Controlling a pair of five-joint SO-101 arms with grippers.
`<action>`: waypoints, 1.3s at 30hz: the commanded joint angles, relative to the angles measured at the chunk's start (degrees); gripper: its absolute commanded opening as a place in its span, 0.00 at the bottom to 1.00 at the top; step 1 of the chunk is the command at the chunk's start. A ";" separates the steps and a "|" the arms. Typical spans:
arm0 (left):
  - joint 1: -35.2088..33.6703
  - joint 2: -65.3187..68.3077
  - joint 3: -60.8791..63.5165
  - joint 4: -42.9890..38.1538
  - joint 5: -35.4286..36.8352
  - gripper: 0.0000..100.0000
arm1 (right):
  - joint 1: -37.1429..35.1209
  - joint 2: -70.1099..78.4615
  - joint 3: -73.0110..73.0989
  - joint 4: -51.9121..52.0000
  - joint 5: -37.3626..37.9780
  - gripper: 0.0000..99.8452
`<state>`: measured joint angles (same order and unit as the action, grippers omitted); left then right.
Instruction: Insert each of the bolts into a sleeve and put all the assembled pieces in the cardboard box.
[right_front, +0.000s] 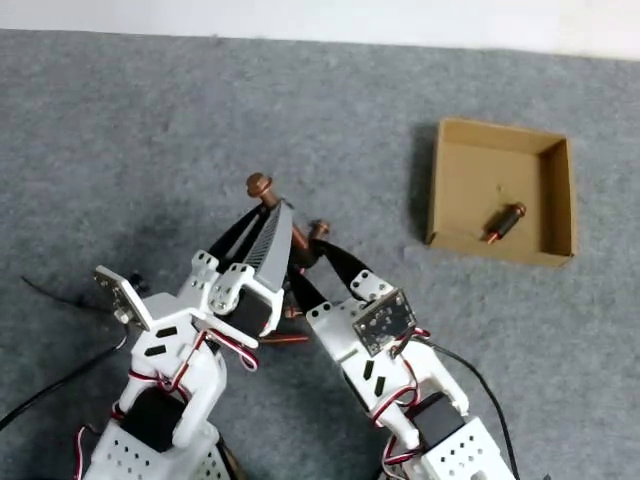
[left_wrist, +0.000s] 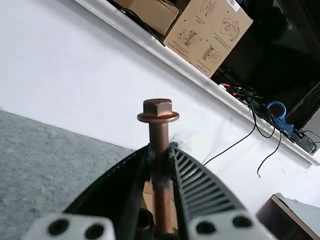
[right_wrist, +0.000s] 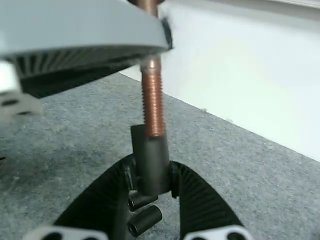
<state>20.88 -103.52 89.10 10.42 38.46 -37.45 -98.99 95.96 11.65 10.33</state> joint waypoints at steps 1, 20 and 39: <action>-1.80 -0.75 -0.40 -1.41 0.35 0.01 | 0.04 -1.10 5.93 -0.04 0.26 0.00; -1.89 -0.75 -0.57 -1.41 0.53 0.01 | 2.59 -1.10 5.93 -0.04 0.26 0.00; -3.12 -0.22 -0.13 -4.04 8.62 0.01 | 1.63 -1.10 6.02 -0.04 0.26 0.00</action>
<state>16.31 -103.52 89.54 7.96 46.55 -35.34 -98.99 95.96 11.65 10.33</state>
